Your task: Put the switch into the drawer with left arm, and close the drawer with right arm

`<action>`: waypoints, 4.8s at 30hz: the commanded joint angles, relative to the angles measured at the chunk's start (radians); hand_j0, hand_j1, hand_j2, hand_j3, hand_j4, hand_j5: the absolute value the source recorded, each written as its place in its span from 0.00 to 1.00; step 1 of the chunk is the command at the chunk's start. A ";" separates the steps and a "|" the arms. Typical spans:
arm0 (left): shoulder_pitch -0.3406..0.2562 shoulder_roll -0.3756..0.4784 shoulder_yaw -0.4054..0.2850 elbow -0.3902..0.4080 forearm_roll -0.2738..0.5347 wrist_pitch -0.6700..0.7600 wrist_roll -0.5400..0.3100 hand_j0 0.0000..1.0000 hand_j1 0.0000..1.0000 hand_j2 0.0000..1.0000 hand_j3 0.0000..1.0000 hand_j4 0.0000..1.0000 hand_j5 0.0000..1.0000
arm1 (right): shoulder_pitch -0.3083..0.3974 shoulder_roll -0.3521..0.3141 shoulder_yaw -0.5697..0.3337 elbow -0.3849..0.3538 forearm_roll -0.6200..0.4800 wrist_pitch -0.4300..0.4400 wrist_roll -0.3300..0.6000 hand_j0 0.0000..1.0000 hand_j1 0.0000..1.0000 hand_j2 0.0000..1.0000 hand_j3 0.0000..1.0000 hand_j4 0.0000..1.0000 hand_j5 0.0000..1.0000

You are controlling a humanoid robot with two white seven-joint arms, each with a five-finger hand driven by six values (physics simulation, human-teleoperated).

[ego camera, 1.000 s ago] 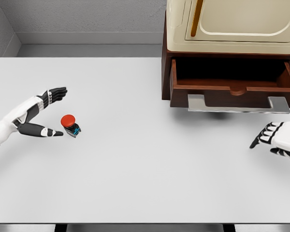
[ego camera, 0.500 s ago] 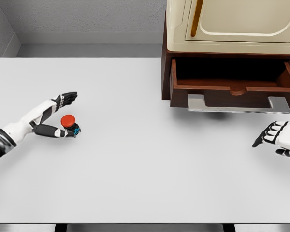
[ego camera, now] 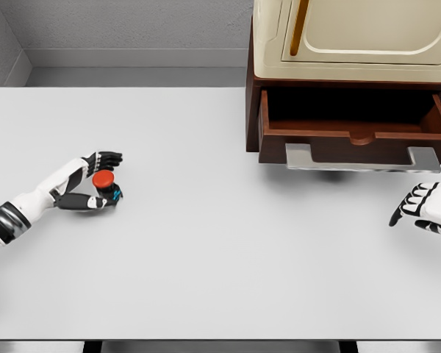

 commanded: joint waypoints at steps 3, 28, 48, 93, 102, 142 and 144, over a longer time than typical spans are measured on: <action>0.002 0.002 0.001 -0.007 0.008 -0.003 0.000 0.69 0.69 0.69 0.69 0.69 0.69 | 0.000 -0.004 -0.001 0.000 -0.010 0.000 -0.001 0.57 0.57 0.57 0.57 0.57 0.57; -0.014 -0.028 0.009 -0.164 0.007 0.009 0.000 0.40 0.40 0.40 0.40 0.40 0.40 | -0.018 0.095 0.004 -0.008 0.039 0.000 0.006 0.60 0.60 0.60 0.60 0.60 0.60; -0.075 -0.189 -0.003 -0.331 -0.105 0.064 0.000 0.40 0.40 0.40 0.40 0.40 0.40 | -0.021 0.223 0.004 -0.009 0.116 0.000 0.039 0.66 0.66 0.66 0.66 0.66 0.66; -0.365 -0.512 -0.212 -0.418 -0.852 0.149 0.000 0.36 0.36 0.36 0.36 0.36 0.36 | -0.112 0.376 0.009 -0.011 0.165 0.000 0.118 0.73 0.73 0.73 0.73 0.73 0.73; -0.403 -0.512 -0.278 -0.431 -0.958 0.155 0.000 0.34 0.34 0.34 0.34 0.34 0.34 | -0.121 0.378 0.009 -0.011 0.165 0.000 0.118 0.73 0.73 0.73 0.73 0.73 0.73; -0.546 -0.512 -0.473 -0.371 -1.196 0.162 0.004 0.35 0.35 0.35 0.35 0.35 0.35 | -0.170 0.400 0.052 -0.011 0.168 0.000 0.144 0.73 0.73 0.73 0.73 0.73 0.73; -0.549 -0.512 -0.474 -0.371 -1.197 0.161 0.002 0.39 0.39 0.39 0.39 0.39 0.39 | -0.172 0.401 0.052 -0.011 0.167 0.000 0.172 0.73 0.73 0.73 0.73 0.73 0.73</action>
